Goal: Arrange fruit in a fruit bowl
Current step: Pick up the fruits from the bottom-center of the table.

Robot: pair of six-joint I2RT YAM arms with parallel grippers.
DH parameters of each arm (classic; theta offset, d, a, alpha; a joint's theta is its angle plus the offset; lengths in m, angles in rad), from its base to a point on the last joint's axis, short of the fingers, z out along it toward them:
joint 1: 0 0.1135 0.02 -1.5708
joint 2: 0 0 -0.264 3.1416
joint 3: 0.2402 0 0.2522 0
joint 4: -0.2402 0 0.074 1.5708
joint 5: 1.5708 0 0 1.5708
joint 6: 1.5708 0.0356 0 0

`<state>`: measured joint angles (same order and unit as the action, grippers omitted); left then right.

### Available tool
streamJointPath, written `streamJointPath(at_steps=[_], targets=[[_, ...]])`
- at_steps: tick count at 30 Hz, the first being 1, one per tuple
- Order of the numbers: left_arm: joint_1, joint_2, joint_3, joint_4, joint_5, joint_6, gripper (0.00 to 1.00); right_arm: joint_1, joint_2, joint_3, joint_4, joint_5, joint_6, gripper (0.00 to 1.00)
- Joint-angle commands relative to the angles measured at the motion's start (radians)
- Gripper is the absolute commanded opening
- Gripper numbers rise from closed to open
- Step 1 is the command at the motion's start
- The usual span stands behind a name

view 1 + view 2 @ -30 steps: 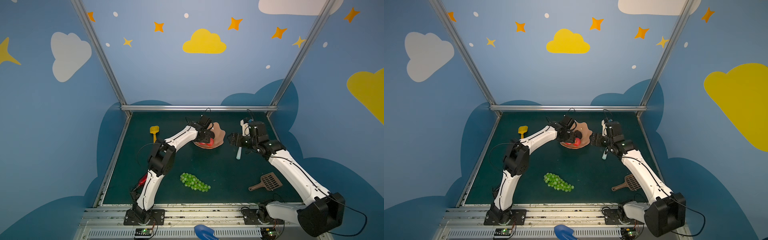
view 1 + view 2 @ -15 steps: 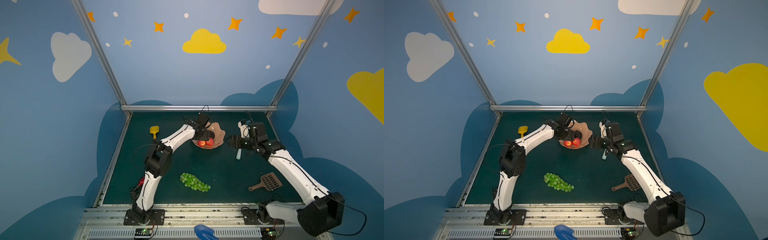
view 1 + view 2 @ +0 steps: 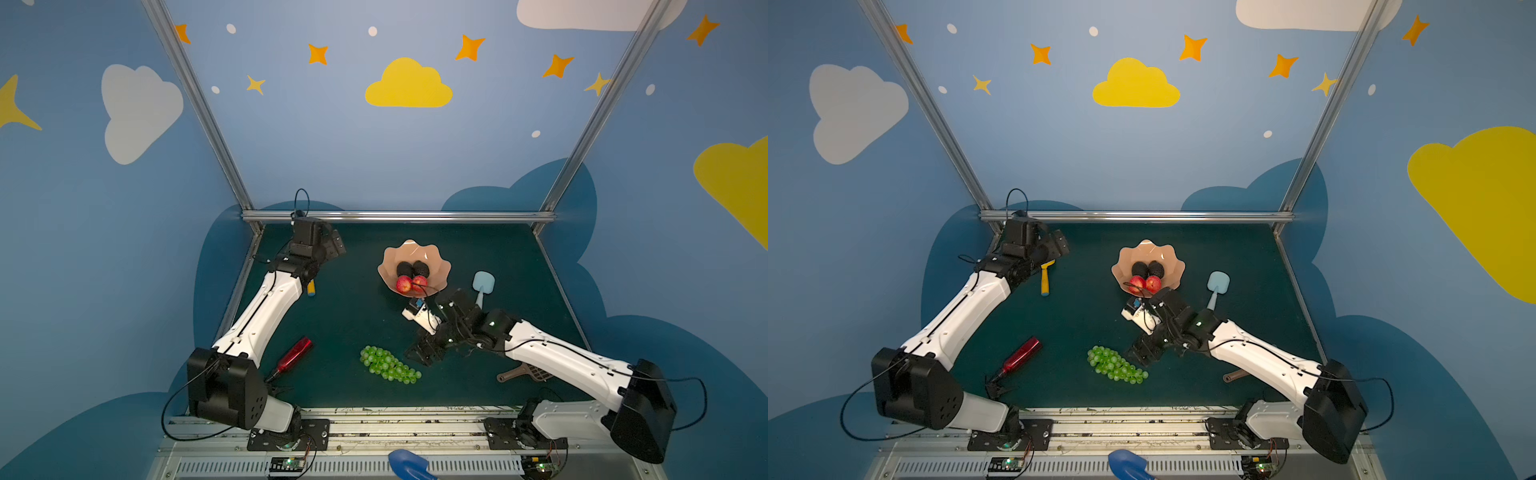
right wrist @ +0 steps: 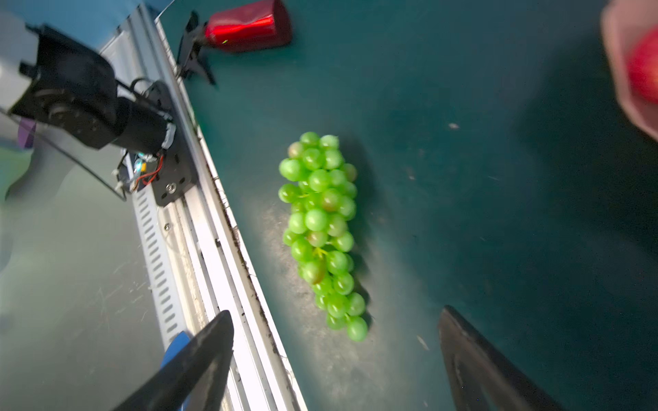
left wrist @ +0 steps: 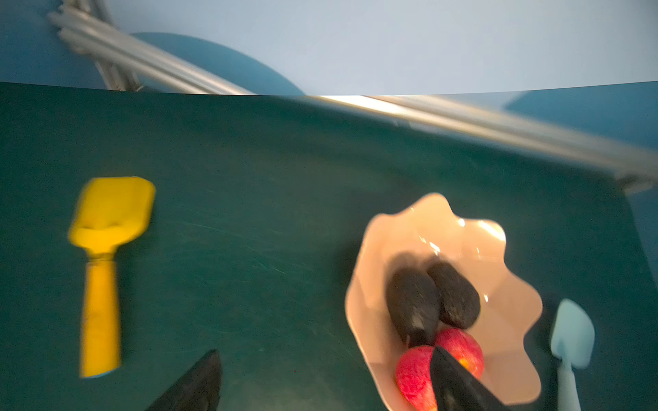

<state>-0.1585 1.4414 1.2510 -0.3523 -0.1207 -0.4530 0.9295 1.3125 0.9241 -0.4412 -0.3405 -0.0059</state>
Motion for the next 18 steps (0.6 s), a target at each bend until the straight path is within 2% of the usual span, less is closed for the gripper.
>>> streamJointPath(at_steps=[1,7,14,18], targets=[[0.062,-0.064,-0.103,0.054,0.052,-0.07,1.0,0.049,0.086,0.015,0.053,0.014,-0.047,0.88],[0.08,-0.17,-0.175,0.063,0.029,-0.06,1.0,0.127,0.263,0.11,0.045,0.021,-0.053,0.87],[0.1,-0.225,-0.217,0.068,0.033,-0.066,1.0,0.174,0.53,0.347,-0.168,0.2,0.013,0.85],[0.11,-0.245,-0.224,0.069,0.026,-0.064,1.0,0.19,0.568,0.34,-0.113,0.218,0.027,0.85]])
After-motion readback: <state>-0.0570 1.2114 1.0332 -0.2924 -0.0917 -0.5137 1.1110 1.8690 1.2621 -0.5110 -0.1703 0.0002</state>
